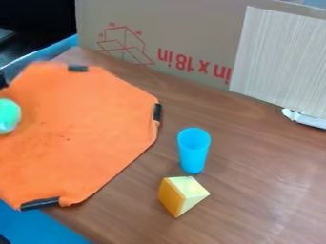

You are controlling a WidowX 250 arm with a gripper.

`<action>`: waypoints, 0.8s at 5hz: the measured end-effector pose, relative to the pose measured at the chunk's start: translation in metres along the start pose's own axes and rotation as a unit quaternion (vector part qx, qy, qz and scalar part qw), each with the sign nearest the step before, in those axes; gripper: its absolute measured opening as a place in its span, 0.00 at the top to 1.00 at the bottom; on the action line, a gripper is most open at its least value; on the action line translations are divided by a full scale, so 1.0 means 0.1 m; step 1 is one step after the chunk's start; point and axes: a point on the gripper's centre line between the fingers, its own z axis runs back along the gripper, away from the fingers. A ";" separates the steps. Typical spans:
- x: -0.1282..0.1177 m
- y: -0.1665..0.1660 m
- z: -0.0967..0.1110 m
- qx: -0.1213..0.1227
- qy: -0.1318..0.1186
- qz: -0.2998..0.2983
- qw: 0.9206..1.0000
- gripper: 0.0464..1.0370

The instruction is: Unfold the cloth from top right to bottom left

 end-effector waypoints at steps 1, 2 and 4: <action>0.06 0.17 -0.11 0.035 -0.007 0.012 0.999 0.97; 0.13 0.29 -0.12 0.086 -0.039 0.009 0.996 0.82; 0.07 0.23 -0.04 0.154 -0.048 0.010 0.987 0.28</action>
